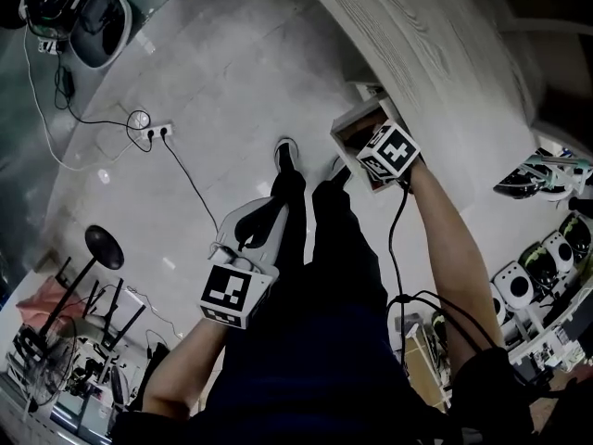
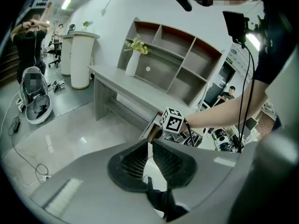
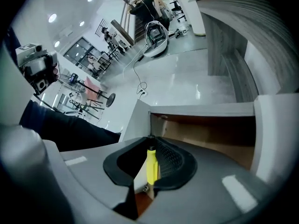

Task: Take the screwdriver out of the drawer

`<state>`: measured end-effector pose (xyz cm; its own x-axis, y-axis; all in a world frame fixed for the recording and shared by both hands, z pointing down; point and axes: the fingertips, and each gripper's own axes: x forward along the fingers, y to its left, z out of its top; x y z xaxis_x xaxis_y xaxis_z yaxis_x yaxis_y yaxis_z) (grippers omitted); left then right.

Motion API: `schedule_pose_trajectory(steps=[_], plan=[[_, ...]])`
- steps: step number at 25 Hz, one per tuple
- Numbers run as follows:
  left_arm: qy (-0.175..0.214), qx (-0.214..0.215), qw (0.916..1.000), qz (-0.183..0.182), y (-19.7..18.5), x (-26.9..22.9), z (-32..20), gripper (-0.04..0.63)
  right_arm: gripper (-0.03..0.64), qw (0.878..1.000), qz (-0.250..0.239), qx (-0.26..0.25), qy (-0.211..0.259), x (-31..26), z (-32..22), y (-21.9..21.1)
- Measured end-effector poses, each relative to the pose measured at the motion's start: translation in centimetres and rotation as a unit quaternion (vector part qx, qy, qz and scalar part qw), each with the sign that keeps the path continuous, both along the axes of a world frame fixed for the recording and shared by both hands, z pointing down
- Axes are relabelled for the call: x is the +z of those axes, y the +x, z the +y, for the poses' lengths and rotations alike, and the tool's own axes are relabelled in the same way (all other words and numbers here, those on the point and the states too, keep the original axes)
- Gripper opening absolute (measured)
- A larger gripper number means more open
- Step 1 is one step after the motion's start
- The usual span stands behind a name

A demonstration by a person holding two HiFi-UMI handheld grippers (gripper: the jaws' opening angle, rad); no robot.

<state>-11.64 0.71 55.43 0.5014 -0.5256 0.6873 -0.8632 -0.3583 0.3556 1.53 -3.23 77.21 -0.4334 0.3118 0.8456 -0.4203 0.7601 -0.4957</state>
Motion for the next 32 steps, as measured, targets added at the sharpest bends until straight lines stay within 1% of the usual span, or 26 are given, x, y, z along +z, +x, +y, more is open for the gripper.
schedule_pose_trajectory(steps=[2, 4, 8, 13, 15, 18, 23, 28, 32], plan=[[-0.001, -0.003, 1.0000, 0.002, -0.3, 0.0, 0.1, 0.032, 0.057, 1.000, -0.012, 0.012, 0.014, -0.2, -0.2, 0.1], [0.000, -0.005, 1.0000, 0.003, -0.5, -0.1, 0.2, 0.032, 0.057, 0.999, -0.016, 0.037, 0.027, -0.4, -0.2, 0.3], [0.003, -0.007, 1.0000, 0.003, -0.9, -0.4, 0.0, 0.032, 0.057, 0.994, -0.010, 0.087, 0.062, -1.3, -0.3, 0.3], [-0.003, 0.000, 1.0000, 0.002, -0.7, -0.4, 0.0, 0.032, 0.057, 0.986, -0.006, 0.131, 0.102, -2.6, -0.4, 0.6], [-0.010, 0.002, 0.9999, 0.003, -0.5, -0.3, 0.3, 0.032, 0.057, 0.981, -0.009, 0.159, 0.112, -3.2, -0.8, 1.1], [0.001, 0.011, 0.9999, 0.006, 0.0, -0.8, -0.1, 0.032, 0.057, 0.971, -0.022, 0.199, 0.128, -4.6, -1.5, 1.7], [0.012, 0.026, 0.9996, 0.008, 0.8, -1.6, -0.8, 0.032, 0.057, 0.957, -0.050, 0.236, 0.158, -8.4, -2.2, 1.9], [0.038, 0.038, 0.9985, 0.011, 1.5, -3.5, -2.0, 0.032, 0.057, 0.936, -0.087, 0.291, 0.177, -13.8, -3.0, 2.9], [0.067, 0.047, 0.9965, 0.015, 2.5, -5.4, -3.5, 0.032, 0.057, 0.924, -0.078, 0.309, 0.212, -17.9, -4.1, 5.6]])
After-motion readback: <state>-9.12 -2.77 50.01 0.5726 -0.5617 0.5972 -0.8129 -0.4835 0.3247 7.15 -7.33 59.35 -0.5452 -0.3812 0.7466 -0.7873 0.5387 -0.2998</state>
